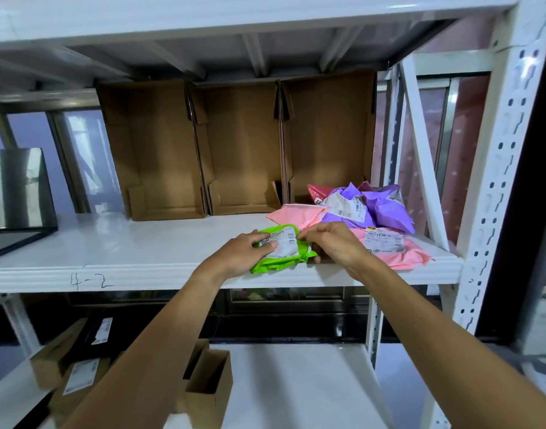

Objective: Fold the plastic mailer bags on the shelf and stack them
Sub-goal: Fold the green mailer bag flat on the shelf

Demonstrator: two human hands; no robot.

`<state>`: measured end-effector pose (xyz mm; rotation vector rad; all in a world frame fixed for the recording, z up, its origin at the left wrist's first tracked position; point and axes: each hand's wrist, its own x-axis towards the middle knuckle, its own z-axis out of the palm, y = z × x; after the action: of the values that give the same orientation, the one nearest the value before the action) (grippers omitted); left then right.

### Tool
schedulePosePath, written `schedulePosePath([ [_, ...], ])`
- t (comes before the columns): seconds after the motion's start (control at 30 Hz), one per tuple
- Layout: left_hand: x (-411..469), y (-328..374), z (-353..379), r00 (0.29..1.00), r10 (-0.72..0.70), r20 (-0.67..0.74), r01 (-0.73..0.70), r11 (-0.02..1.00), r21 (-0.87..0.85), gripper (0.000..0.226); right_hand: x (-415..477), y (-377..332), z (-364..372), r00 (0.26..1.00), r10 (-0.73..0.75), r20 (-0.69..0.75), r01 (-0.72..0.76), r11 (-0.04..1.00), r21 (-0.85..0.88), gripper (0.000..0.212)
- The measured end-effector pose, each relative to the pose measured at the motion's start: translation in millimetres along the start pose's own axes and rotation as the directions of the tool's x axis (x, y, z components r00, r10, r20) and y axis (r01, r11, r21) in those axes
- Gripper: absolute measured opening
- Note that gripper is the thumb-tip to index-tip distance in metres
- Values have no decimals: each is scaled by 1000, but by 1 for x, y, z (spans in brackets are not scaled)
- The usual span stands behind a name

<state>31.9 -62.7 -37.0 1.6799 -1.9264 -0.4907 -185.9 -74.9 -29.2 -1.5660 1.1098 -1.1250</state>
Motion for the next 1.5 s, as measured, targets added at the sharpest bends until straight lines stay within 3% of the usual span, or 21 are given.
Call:
schedulePosePath([
  [0.13, -1, 4, -2, 999, -8, 49, 4, 995, 100, 60, 8, 2, 0, 998, 0, -61, -3, 998, -55, 12],
  [0.27, -2, 5, 0, 995, -35, 89, 18, 982, 188, 60, 24, 5, -1, 999, 5, -54, -11, 992, -126, 26],
  [0.4, 1, 8, -5, 990, -91, 111, 78, 990, 119, 61, 39, 2, -1, 994, -23, -110, -3, 971, -237, 36],
  [0.6, 7, 5, -8, 989, -145, 13, 145, 989, 34, 88, 63, 8, 1, 983, 8, -181, -74, 930, -361, 50],
  [0.8, 15, 6, 1, 997, -82, 6, 79, 979, 187, 80, 70, 3, 4, 984, 62, -168, -115, 939, -325, 56],
  [0.93, 17, -1, -4, 997, -79, 1, 79, 997, 24, 77, 76, 4, 5, 986, 78, -147, -119, 948, -294, 53],
  [1.1, 21, -2, -5, 996, -85, 33, 90, 973, -215, 91, 70, 3, 3, 992, 62, -107, -92, 948, -304, 26],
  [1.2, 23, -2, -5, 992, -128, 14, 126, 947, -296, 94, 65, 9, 0, 996, 39, -82, -54, 980, -190, 23],
  [1.37, 33, -10, -4, 967, -183, -177, 83, 884, -461, 46, 63, 13, 0, 999, -17, -40, 17, 1000, -6, 6],
  [1.5, 32, -14, -8, 954, -174, -244, 12, 834, -552, 37, 64, 13, 1, 1000, -6, -5, 6, 1000, -6, 12],
])
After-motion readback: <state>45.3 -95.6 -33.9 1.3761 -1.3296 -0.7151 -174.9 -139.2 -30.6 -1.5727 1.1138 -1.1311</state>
